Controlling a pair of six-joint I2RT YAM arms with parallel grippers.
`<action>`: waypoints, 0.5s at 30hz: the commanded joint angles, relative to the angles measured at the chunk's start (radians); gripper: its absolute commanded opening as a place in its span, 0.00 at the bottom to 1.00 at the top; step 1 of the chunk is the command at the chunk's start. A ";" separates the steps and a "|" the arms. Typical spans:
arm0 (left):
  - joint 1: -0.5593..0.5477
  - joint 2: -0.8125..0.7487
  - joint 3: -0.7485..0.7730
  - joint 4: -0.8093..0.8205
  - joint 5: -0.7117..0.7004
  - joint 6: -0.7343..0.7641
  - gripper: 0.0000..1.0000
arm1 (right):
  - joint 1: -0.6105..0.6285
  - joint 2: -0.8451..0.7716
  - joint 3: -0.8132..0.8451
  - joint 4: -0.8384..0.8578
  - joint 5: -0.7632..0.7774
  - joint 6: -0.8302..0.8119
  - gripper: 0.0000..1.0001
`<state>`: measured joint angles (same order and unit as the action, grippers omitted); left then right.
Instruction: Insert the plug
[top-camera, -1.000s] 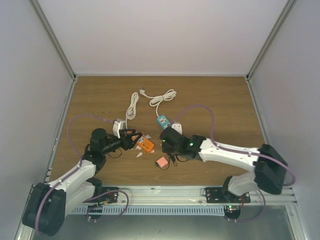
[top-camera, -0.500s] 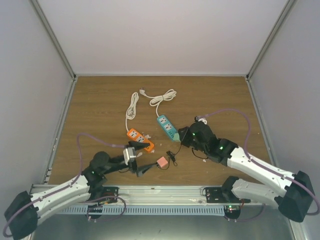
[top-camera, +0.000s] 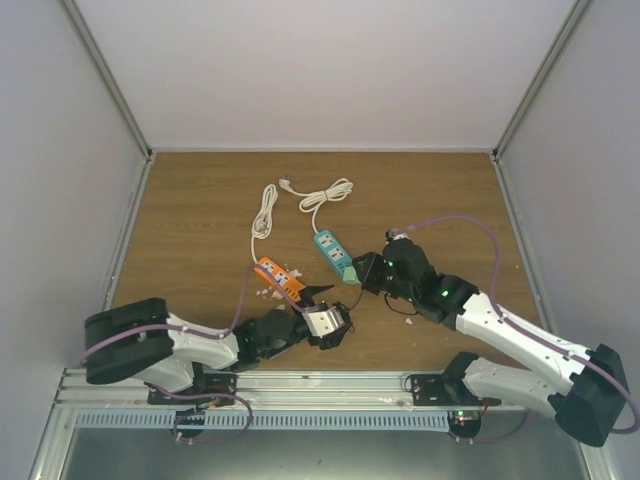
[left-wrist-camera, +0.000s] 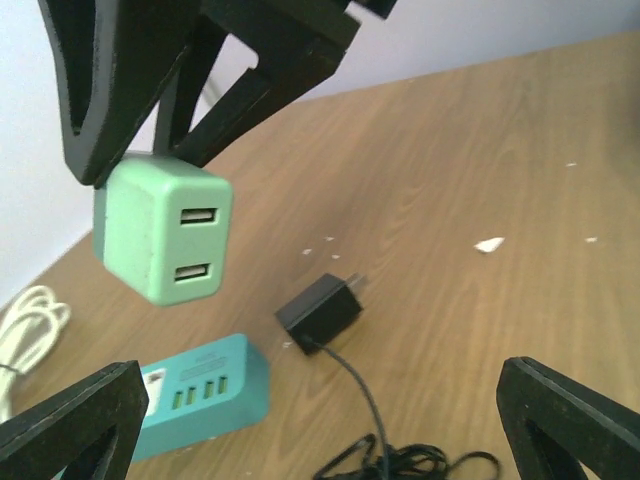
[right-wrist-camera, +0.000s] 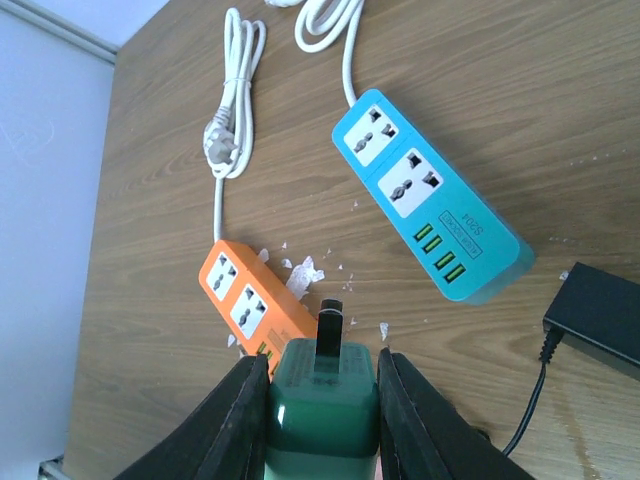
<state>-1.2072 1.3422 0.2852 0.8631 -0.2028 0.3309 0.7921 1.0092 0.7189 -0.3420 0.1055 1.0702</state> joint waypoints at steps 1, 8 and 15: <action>-0.037 0.096 0.028 0.333 -0.229 0.084 0.99 | -0.013 -0.012 -0.003 0.031 -0.030 -0.029 0.13; -0.083 0.242 0.097 0.503 -0.286 0.161 0.99 | -0.019 -0.041 -0.034 0.044 -0.053 -0.040 0.13; -0.090 0.350 0.206 0.480 -0.353 0.175 0.91 | -0.031 -0.060 -0.049 0.049 -0.084 -0.055 0.13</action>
<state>-1.2911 1.6485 0.4404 1.2427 -0.4717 0.4808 0.7734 0.9768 0.6834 -0.3214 0.0441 1.0367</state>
